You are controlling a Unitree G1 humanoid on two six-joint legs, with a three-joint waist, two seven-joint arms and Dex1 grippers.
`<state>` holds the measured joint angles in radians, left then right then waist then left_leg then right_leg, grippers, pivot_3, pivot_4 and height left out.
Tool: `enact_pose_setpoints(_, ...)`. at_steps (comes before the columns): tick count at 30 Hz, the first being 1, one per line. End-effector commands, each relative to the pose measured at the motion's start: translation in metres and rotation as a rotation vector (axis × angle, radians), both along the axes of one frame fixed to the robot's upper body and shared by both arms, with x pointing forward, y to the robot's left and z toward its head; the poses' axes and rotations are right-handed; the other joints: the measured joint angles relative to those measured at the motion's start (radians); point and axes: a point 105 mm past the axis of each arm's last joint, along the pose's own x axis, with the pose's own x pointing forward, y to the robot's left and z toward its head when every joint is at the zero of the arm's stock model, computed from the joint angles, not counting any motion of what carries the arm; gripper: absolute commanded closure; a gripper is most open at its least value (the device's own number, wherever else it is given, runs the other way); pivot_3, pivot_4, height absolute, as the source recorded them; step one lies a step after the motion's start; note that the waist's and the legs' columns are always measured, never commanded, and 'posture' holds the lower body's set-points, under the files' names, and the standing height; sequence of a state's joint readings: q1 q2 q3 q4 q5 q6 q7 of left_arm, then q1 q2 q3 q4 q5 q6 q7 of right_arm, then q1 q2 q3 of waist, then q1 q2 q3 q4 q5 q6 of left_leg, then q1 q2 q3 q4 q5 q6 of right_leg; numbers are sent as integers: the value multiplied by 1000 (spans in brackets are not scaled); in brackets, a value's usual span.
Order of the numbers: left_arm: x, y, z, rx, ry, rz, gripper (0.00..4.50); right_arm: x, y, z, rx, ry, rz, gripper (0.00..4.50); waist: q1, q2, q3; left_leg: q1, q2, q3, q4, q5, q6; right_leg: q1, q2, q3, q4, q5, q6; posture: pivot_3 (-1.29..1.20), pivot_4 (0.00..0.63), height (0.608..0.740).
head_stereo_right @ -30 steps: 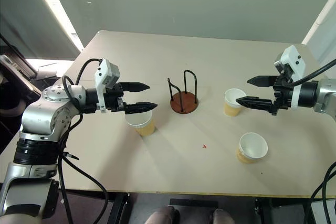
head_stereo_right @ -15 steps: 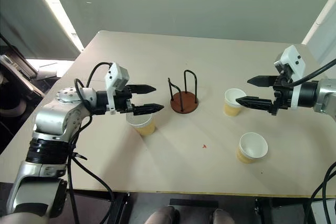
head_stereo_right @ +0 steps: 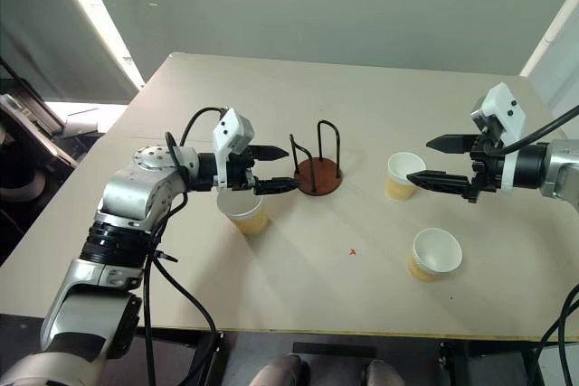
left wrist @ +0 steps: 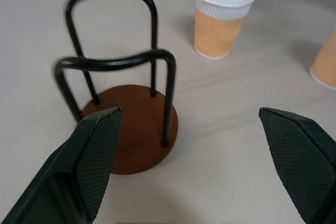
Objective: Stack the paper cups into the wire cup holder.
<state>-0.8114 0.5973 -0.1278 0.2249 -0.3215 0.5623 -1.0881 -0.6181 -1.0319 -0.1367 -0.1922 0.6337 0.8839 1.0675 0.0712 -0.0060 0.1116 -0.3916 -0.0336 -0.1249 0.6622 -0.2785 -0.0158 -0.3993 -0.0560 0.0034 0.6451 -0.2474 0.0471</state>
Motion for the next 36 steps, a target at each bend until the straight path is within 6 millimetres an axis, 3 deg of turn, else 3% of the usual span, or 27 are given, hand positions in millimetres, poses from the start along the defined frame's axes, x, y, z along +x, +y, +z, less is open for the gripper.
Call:
enact_pose_setpoints(1,2,-8,14,-2,-44,-30,0,-5,-2,18,-10,-74,-6,47,0,0,0,0,0,0,0,0,0,0,0,0,0,0,0,0,150,740)
enact_pose_setpoints(20,28,-32,3,-3,-62,-17,0,-9,-3,19,-11,-79,-21,47,6,0,0,-1,0,1,1,0,1,0,0,0,0,1,1,0,150,740)
enact_pose_setpoints(24,30,-36,3,-6,-72,-20,913,-9,-5,19,-12,-80,-26,0,6,0,0,-1,0,1,2,1,1,0,0,0,0,1,2,0,150,740)
enact_pose_setpoints(33,35,-32,7,0,-108,-4,4270,-9,-5,19,-6,-82,-34,0,6,0,0,-1,0,1,2,1,1,0,0,0,0,1,3,0,150,740)
enact_pose_setpoints(36,35,-33,10,1,-122,-14,4451,-9,-5,19,-5,-84,-33,0,7,0,0,-2,0,1,2,1,1,0,0,0,0,2,3,0,150,740)
